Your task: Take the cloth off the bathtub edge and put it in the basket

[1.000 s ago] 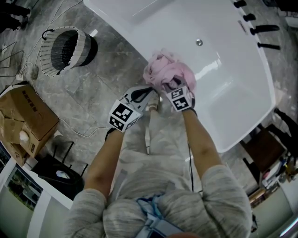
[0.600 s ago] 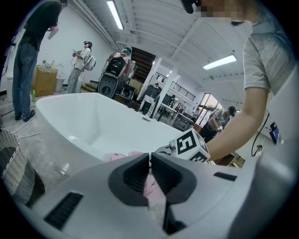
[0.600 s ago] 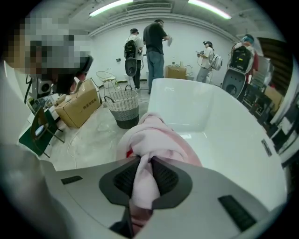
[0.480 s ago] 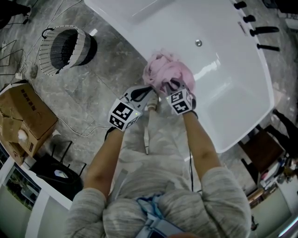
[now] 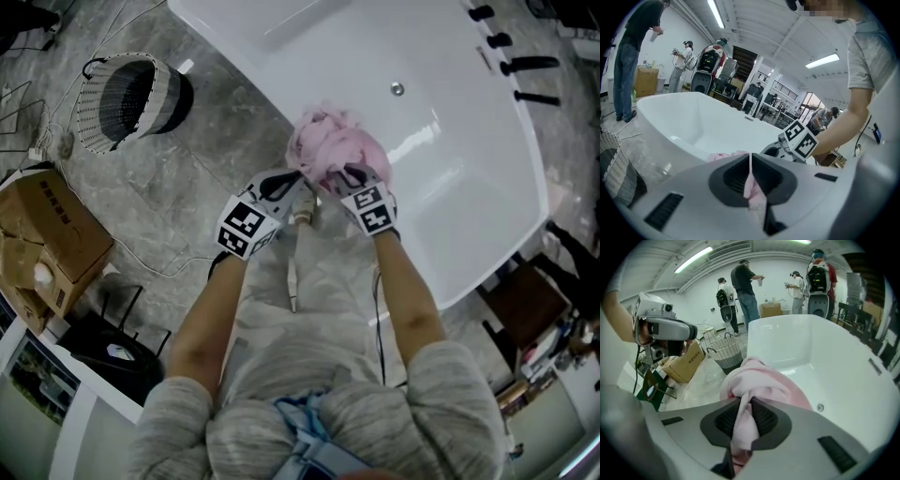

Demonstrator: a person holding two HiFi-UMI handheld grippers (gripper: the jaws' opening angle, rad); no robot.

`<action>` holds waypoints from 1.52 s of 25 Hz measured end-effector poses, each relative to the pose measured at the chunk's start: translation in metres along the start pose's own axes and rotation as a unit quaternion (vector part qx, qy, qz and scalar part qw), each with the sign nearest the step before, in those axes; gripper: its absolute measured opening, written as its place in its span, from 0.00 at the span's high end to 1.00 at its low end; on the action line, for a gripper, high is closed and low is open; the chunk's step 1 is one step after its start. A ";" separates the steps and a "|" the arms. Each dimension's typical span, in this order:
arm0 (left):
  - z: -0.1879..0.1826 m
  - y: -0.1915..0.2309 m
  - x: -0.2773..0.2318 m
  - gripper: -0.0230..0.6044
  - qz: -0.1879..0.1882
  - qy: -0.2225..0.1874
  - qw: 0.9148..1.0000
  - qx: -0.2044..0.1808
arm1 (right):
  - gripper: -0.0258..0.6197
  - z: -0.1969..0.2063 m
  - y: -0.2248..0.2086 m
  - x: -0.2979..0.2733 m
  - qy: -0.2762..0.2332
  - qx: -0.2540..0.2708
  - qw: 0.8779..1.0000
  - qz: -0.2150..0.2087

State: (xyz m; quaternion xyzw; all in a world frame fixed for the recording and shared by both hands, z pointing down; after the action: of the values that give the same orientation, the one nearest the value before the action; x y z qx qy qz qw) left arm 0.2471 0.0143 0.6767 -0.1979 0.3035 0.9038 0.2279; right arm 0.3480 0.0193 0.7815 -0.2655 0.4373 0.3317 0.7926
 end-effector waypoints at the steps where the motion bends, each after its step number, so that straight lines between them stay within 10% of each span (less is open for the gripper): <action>1: 0.001 0.002 0.000 0.96 -0.001 0.002 1.000 0.000 | 0.89 -0.001 0.001 0.003 -0.005 -0.006 1.000 -0.007; 7: 0.002 0.010 -0.003 0.96 0.002 0.005 1.000 -0.016 | 0.89 -0.003 0.002 0.026 -0.046 -0.009 0.998 -0.041; 12: 0.017 0.015 -0.017 0.89 0.032 0.069 0.992 -0.105 | 0.89 0.001 0.005 0.038 -0.043 -0.004 0.997 -0.064; 21: 0.039 0.061 -0.065 0.70 0.078 0.247 0.907 -0.333 | 0.89 -0.002 0.005 0.033 -0.048 0.012 0.996 -0.071; 24: 0.045 0.065 -0.078 0.64 0.096 0.275 0.888 -0.356 | 0.89 -0.008 0.009 0.035 -0.050 -0.001 0.996 -0.078; 31: 0.045 0.057 -0.103 0.64 0.137 0.289 0.876 -0.361 | 0.89 -0.010 0.009 0.031 -0.032 0.007 0.996 -0.088; 38: 0.058 0.057 -0.119 0.55 0.173 0.353 0.819 -0.418 | 0.89 -0.009 0.010 0.031 -0.025 0.016 0.995 -0.096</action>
State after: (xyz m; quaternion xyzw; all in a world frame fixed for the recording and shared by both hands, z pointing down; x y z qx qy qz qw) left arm 0.3019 -0.0238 0.8046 -0.5242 -0.0150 0.8364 -0.1594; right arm 0.3481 0.0282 0.7489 -0.2854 0.3946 0.2535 0.8358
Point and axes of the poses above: the fingertips, and each gripper's own axes: x backward along the fingers, y to its left, z out of its underside, the point moved 1 cm from there along x, backward along the fingers, and after that the axes turned 4 degrees about z, right-handed, at the moved point
